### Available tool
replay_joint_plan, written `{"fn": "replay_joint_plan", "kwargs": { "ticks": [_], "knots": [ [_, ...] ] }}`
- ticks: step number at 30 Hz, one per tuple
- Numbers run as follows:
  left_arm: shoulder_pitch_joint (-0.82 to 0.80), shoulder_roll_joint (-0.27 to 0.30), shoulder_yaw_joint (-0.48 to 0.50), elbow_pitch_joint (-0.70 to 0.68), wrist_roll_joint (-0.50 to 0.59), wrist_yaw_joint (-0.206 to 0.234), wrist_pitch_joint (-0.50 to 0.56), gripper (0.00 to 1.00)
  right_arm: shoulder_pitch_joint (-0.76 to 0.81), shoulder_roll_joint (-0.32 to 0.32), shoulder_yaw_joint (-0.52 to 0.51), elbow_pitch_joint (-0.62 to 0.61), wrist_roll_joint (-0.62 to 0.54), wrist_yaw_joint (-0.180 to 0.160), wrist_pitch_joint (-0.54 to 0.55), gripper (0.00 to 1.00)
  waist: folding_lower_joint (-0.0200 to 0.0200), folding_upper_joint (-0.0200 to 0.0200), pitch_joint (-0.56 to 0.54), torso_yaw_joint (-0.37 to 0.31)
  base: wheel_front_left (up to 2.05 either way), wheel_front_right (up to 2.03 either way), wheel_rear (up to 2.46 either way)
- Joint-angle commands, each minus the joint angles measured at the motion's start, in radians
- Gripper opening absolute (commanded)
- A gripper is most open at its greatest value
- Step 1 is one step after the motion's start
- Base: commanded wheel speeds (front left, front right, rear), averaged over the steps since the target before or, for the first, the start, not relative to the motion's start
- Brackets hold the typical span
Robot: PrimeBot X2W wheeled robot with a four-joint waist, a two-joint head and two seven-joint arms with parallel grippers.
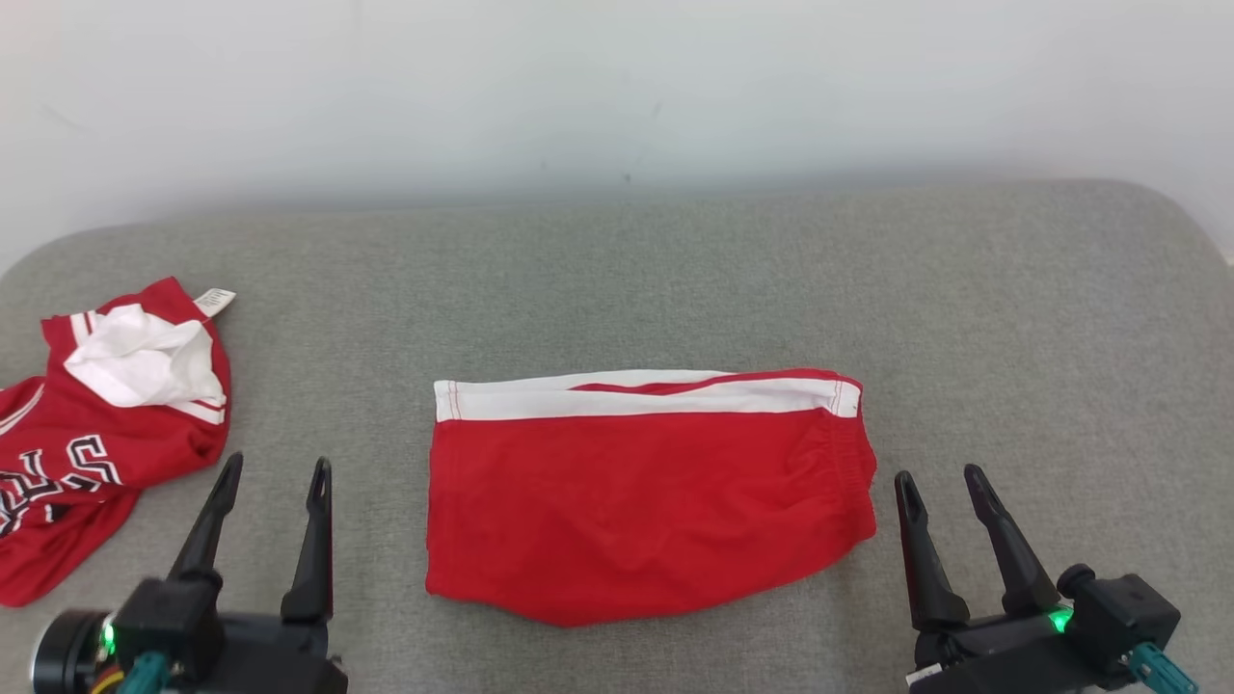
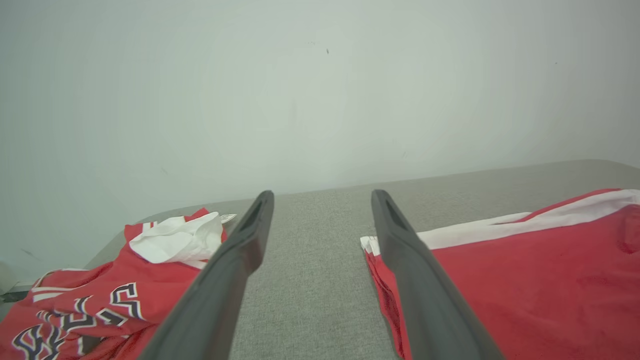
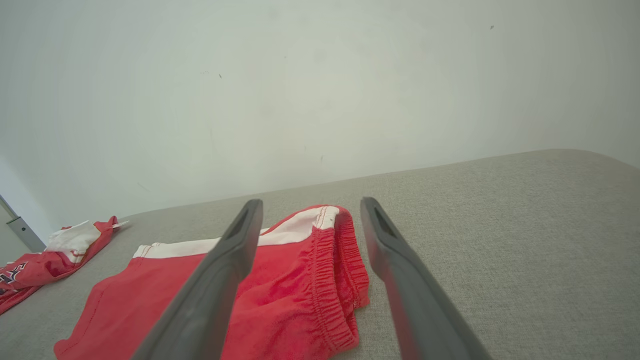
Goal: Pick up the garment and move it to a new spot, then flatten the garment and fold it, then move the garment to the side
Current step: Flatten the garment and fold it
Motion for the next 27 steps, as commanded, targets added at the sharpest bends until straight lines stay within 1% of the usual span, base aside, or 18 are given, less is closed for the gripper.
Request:
{"fn": "replay_joint_plan", "kwargs": {
  "ticks": [1,3,4,6,12,15,18,21,27],
  "knots": [
    [0.041,-0.023,0.032,-0.009,0.036,-0.009,-0.003,1.00,0.016,0.008,-0.006,0.000,-0.010,-0.002,0.000,1.00,0.0001,0.0000,-0.014,0.013,0.00,0.00,0.00],
    [0.078,-0.059,0.074,-0.016,0.071,-0.018,-0.003,1.00,0.026,0.014,-0.014,0.001,-0.012,-0.002,0.000,1.00,0.0001,0.0000,-0.023,0.019,0.00,0.00,0.00],
    [0.078,-0.059,0.074,-0.016,0.071,-0.018,-0.003,1.00,0.026,0.014,-0.014,0.001,-0.012,-0.002,0.000,1.00,0.0001,0.0000,-0.023,0.019,0.00,0.00,0.00],
    [0.107,-0.094,0.119,-0.024,0.103,-0.027,-0.003,1.00,0.039,0.021,-0.022,0.003,-0.012,-0.002,0.000,1.00,0.0001,0.0000,-0.031,0.025,0.00,0.00,0.00],
    [0.189,-0.187,0.218,-0.009,0.159,-0.086,-0.003,1.00,0.080,0.041,-0.031,0.012,-0.019,-0.002,0.000,1.00,0.0001,0.0000,-0.055,0.031,0.00,0.00,0.00],
    [0.217,-0.219,0.246,0.005,0.188,-0.115,-0.003,1.00,0.097,0.046,-0.032,0.018,-0.022,-0.002,0.000,1.00,0.0001,0.0000,-0.064,0.030,0.00,0.00,0.00],
    [0.236,-0.247,0.281,0.016,0.213,-0.134,-0.003,1.00,0.108,0.048,-0.033,0.023,-0.028,-0.002,0.000,1.00,0.0001,0.0000,-0.069,0.029,0.00,0.00,0.00],
    [0.247,-0.259,0.305,0.031,0.248,-0.155,-0.003,1.00,0.117,0.051,-0.033,0.025,-0.036,-0.002,0.000,1.00,0.0001,0.0000,-0.072,0.030,0.00,0.00,0.00],
    [0.255,-0.293,0.338,0.039,0.297,-0.179,-0.003,1.00,0.127,0.051,-0.036,0.028,-0.060,-0.002,0.000,1.00,0.0001,0.0000,-0.074,0.036,0.00,0.00,0.00]
  ]
}}
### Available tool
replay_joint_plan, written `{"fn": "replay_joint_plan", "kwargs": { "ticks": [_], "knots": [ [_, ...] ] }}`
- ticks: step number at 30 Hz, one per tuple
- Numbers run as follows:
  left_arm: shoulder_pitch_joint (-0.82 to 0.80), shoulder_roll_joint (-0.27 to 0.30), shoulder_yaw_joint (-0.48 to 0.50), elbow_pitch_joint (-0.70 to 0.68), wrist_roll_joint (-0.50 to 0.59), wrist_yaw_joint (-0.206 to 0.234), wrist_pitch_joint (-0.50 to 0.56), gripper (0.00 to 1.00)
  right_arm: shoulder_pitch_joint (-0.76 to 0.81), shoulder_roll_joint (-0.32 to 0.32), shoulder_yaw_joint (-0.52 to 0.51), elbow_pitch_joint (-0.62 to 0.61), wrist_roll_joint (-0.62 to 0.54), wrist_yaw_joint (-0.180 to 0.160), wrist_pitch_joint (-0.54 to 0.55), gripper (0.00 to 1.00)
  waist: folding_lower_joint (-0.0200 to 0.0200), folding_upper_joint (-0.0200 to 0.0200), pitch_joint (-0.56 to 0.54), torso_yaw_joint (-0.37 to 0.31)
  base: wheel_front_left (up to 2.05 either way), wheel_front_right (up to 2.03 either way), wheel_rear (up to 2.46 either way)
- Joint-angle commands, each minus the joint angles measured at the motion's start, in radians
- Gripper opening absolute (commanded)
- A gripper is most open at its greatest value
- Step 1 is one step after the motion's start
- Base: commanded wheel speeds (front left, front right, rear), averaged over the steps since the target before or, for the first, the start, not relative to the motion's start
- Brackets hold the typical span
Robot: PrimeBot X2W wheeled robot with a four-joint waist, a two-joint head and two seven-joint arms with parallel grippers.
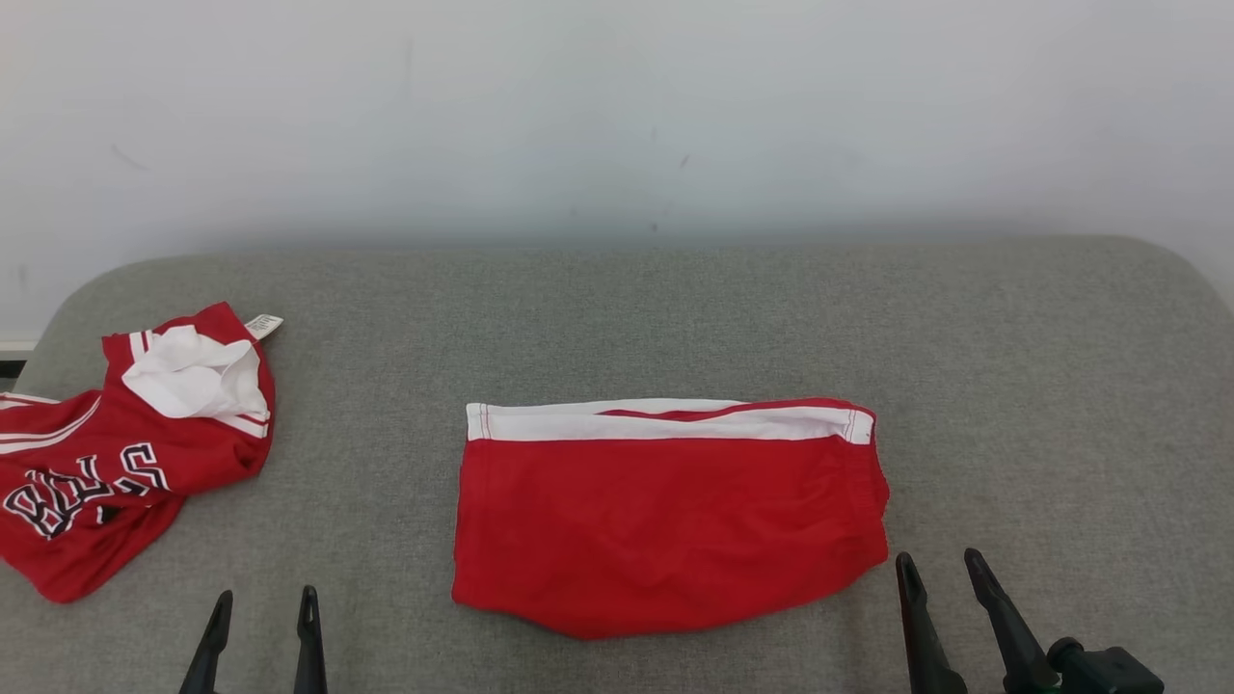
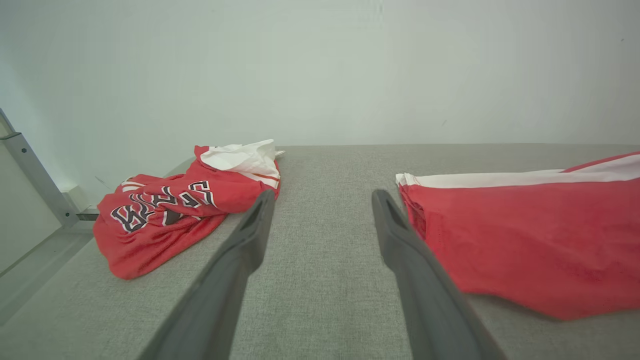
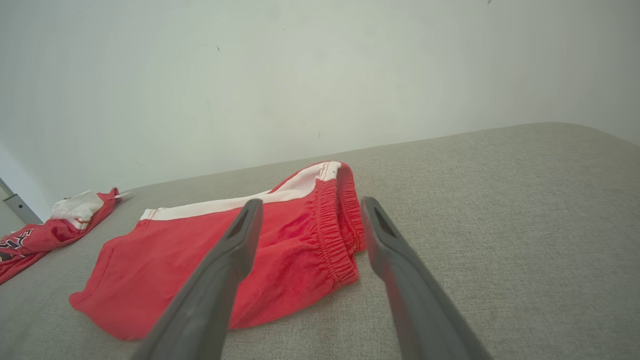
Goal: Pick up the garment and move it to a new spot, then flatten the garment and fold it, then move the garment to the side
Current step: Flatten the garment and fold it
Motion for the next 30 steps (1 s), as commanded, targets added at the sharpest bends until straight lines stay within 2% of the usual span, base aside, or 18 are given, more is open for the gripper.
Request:
{"fn": "replay_joint_plan", "kwargs": {
  "ticks": [1,6,13,22,30],
  "knots": [
    [0.015,-0.010,0.008,0.003,0.021,-0.008,-0.003,1.00,0.011,0.004,-0.003,0.001,-0.012,-0.002,0.000,1.00,0.0000,0.0000,-0.001,0.003,0.00,0.00,0.00],
    [0.016,-0.030,0.018,0.008,0.043,-0.022,-0.003,1.00,0.005,-0.004,-0.004,0.018,-0.024,-0.002,0.000,1.00,0.0000,0.0000,-0.003,0.010,0.00,0.00,0.00],
    [0.001,-0.054,0.019,0.008,0.063,-0.034,-0.003,1.00,-0.081,-0.031,-0.011,0.073,-0.029,-0.002,0.000,1.00,0.0000,0.0000,0.000,0.026,0.00,0.00,0.00],
    [-0.034,-0.070,-0.007,0.006,0.081,-0.050,-0.003,1.00,-0.284,-0.077,0.019,0.295,-0.053,-0.002,0.005,1.00,0.0000,0.0000,0.039,0.064,0.00,0.00,0.00],
    [-0.081,-0.082,-0.044,0.018,0.078,-0.056,-0.003,1.00,-0.476,-0.112,0.011,0.587,-0.053,-0.002,0.030,1.00,0.0000,0.0000,0.094,0.112,0.00,0.00,0.00]
  ]
}}
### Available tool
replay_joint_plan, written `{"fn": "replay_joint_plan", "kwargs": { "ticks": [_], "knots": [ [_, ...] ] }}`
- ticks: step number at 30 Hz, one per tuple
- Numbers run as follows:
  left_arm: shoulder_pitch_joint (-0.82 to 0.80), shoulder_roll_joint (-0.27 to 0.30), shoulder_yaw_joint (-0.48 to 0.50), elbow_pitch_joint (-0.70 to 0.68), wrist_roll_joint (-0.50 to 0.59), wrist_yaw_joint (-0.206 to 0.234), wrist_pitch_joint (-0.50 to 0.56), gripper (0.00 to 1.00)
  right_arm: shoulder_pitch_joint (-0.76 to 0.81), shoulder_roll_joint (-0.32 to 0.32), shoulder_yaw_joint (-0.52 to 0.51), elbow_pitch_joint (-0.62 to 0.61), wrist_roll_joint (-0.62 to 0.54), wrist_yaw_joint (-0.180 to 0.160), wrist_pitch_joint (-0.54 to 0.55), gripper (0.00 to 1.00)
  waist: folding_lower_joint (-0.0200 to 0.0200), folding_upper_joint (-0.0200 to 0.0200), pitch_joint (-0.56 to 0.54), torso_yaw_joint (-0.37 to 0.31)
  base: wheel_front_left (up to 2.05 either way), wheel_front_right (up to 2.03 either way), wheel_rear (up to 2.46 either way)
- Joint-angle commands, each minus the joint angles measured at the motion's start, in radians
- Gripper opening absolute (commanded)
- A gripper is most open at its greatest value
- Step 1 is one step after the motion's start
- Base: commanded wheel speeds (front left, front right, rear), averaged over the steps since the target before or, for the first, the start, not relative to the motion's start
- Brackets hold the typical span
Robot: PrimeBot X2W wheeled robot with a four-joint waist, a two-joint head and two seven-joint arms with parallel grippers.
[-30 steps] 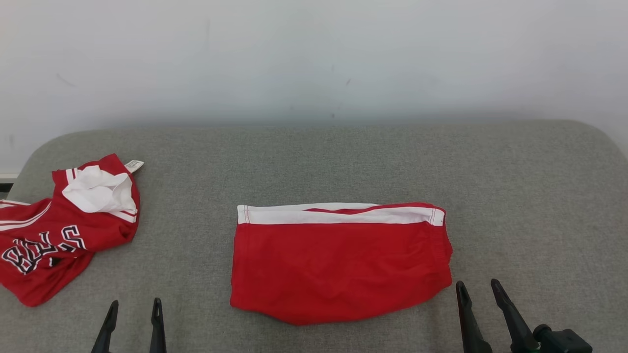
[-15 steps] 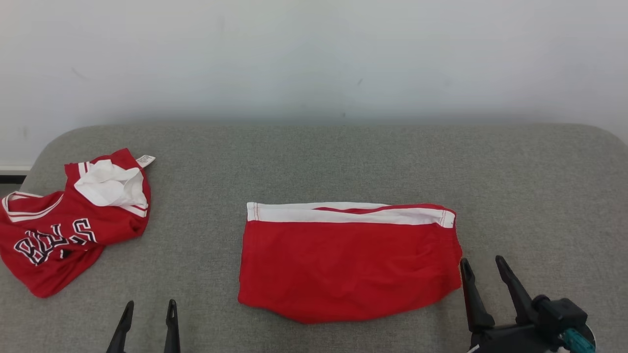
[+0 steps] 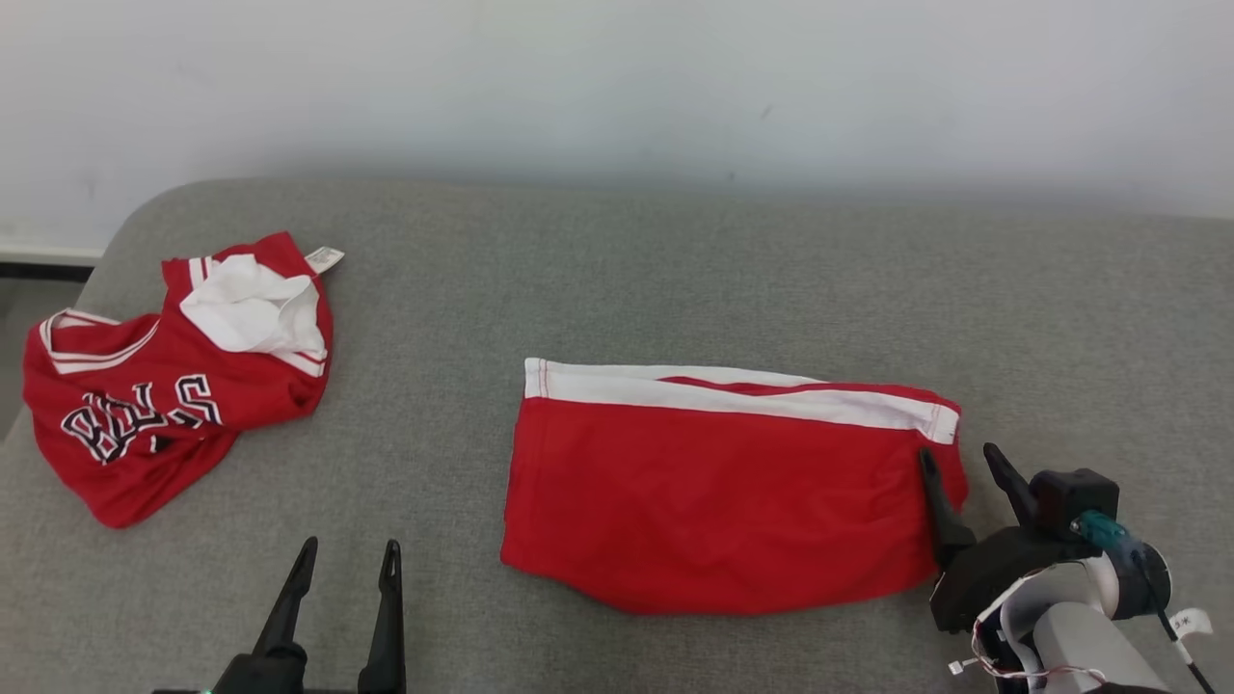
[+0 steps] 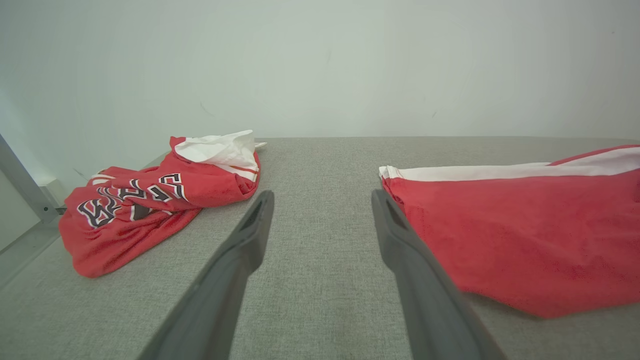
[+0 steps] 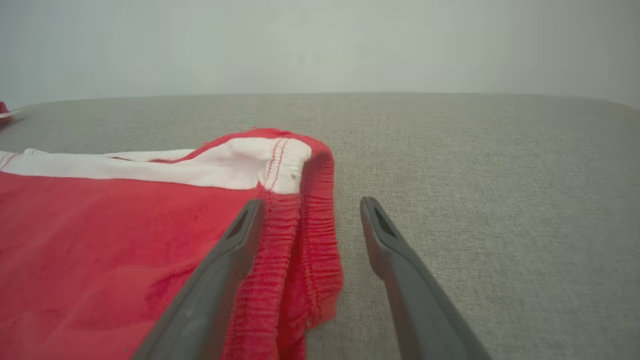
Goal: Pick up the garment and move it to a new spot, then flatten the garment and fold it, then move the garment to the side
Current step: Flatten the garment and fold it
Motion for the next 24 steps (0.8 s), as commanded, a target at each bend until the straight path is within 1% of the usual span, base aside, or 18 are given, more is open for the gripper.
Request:
{"fn": "replay_joint_plan", "kwargs": {
  "ticks": [1,6,8,12,13,14,16,18,24],
  "knots": [
    [-0.016,-0.003,-0.003,0.002,-0.002,-0.004,-0.003,1.00,-0.020,-0.005,0.001,0.032,0.001,-0.002,0.005,1.00,-0.0001,-0.0001,0.026,0.025,0.00,0.00,0.00],
    [-0.036,-0.006,-0.007,0.010,-0.007,-0.006,-0.003,1.00,-0.096,-0.005,0.019,0.190,0.030,-0.002,0.006,1.00,-0.0001,-0.0001,0.041,0.042,0.00,0.00,0.00],
    [-0.042,-0.007,-0.006,0.012,-0.008,-0.004,-0.003,1.00,-0.116,-0.006,0.036,0.241,0.045,-0.002,0.013,1.00,-0.0001,-0.0001,0.043,0.047,0.00,0.00,0.00],
    [-0.045,-0.009,-0.003,0.018,-0.011,-0.005,-0.003,1.00,-0.138,0.015,0.069,0.317,0.111,-0.002,0.032,1.00,-0.0001,-0.0001,0.042,0.054,0.00,0.00,0.00],
    [-0.045,-0.009,-0.002,0.019,-0.012,-0.006,-0.003,1.00,-0.141,0.014,0.087,0.326,0.121,-0.002,0.032,0.60,-0.0001,-0.0001,0.041,0.054,0.00,0.00,0.00],
    [-0.044,-0.009,0.000,0.020,-0.012,-0.006,-0.003,1.00,-0.145,0.015,0.103,0.332,0.132,-0.002,0.028,0.00,-0.0001,-0.0001,0.038,0.054,0.00,0.00,0.00],
    [-0.038,-0.009,0.006,0.021,-0.014,-0.004,-0.003,1.00,-0.154,0.009,0.129,0.341,0.157,-0.002,0.024,0.00,-0.0001,-0.0001,0.033,0.049,0.00,0.00,0.00],
    [-0.021,-0.010,0.017,0.022,-0.014,-0.005,-0.003,1.00,-0.159,-0.029,0.160,0.347,0.187,-0.003,0.011,0.00,-0.0001,-0.0001,0.019,0.038,0.00,0.00,0.00],
    [-0.007,-0.010,0.036,0.020,-0.014,-0.009,-0.003,1.00,-0.140,-0.142,0.199,0.341,0.251,-0.003,-0.004,0.00,-0.0001,-0.0001,-0.008,0.009,0.00,0.00,0.00]
  ]
}}
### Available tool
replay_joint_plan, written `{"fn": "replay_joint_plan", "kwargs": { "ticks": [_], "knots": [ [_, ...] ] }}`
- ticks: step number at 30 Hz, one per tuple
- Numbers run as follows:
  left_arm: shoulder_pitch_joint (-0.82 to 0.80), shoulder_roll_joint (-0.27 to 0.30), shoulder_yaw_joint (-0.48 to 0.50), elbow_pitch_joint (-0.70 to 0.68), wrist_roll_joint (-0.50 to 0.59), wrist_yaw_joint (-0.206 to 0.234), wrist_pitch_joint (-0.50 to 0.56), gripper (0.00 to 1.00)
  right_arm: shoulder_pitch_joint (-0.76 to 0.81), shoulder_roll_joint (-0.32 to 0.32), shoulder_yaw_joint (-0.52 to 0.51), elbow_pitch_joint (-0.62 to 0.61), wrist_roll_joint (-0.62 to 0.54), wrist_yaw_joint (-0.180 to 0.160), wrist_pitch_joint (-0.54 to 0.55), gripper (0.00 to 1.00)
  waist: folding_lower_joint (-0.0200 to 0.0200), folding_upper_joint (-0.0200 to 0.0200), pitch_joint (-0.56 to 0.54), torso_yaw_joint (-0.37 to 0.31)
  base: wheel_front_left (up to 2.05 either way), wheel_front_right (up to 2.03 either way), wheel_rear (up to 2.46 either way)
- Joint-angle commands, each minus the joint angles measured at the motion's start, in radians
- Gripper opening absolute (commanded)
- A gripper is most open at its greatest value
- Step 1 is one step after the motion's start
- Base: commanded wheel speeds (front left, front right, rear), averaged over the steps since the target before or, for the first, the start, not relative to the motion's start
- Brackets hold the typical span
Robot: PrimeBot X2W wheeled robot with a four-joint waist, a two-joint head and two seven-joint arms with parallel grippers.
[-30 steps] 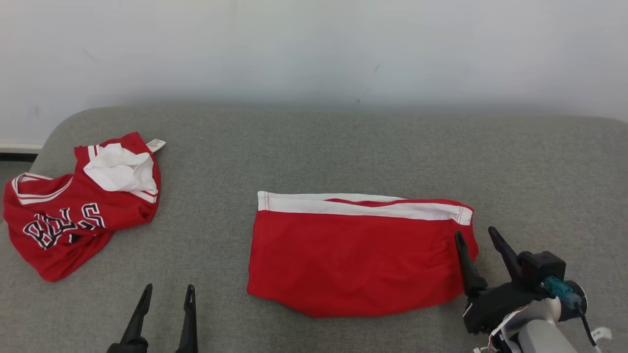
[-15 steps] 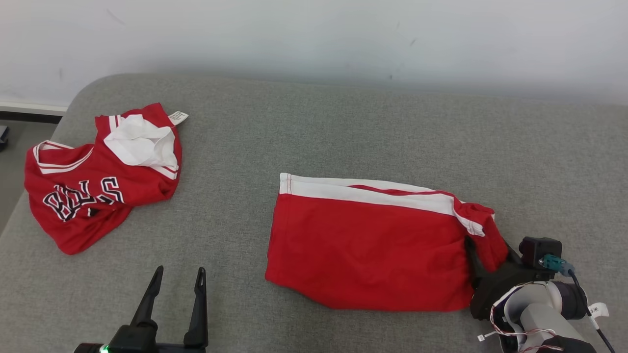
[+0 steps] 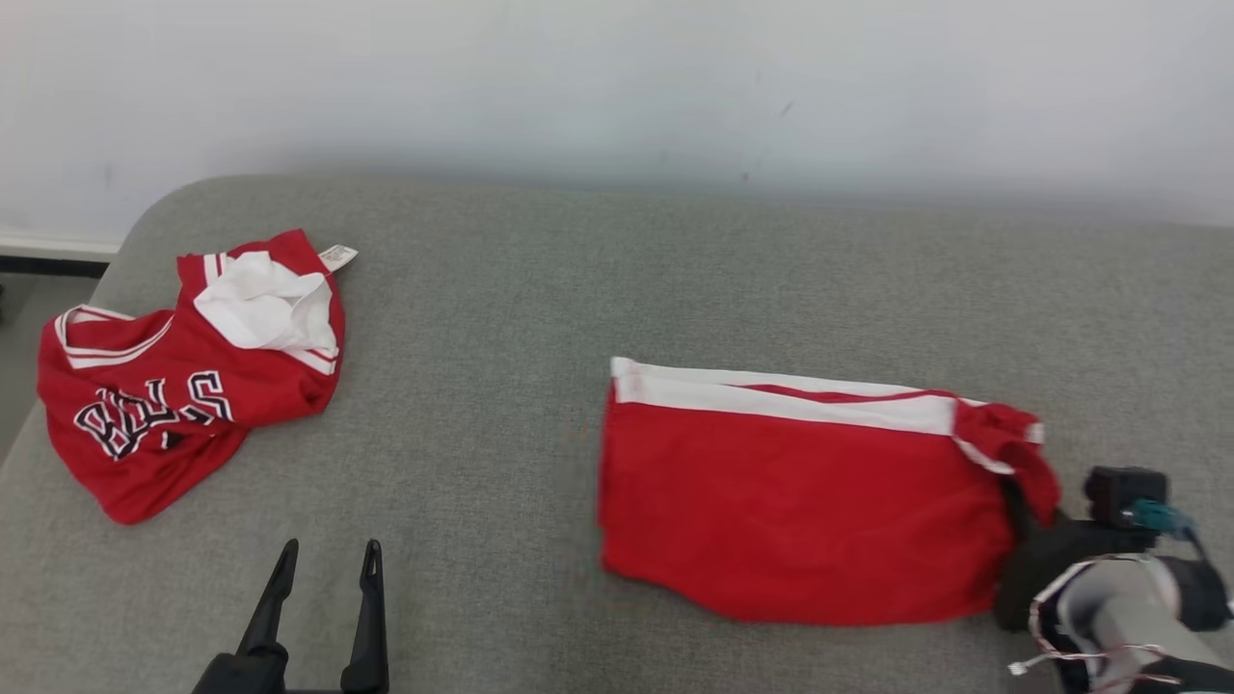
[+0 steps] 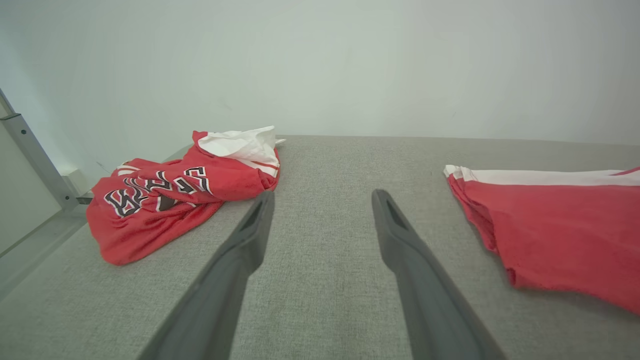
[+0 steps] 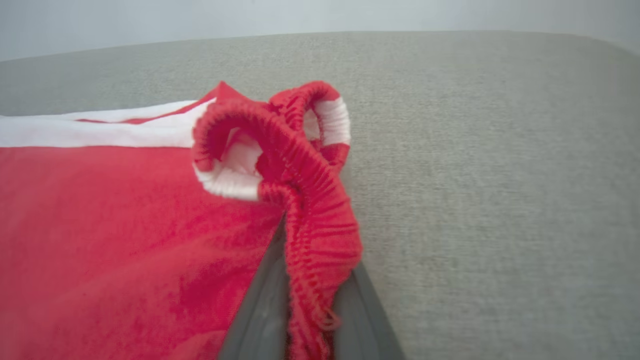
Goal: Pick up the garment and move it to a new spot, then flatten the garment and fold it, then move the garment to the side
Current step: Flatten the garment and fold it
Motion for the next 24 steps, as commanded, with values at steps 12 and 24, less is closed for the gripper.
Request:
{"fn": "replay_joint_plan", "kwargs": {
  "ticks": [12,24],
  "knots": [
    [0.031,-0.002,0.019,0.008,-0.021,-0.007,-0.003,1.00,0.028,-0.117,0.089,-0.119,0.209,-0.003,0.143,0.00,-0.0001,-0.0001,-0.041,-0.087,0.00,0.00,0.00],
    [0.042,-0.003,0.024,0.007,-0.023,-0.014,-0.003,1.00,0.063,-0.138,0.098,-0.453,0.574,-0.003,0.470,0.00,-0.0001,-0.0001,-0.062,-0.101,0.00,0.00,0.00]
  ]
}}
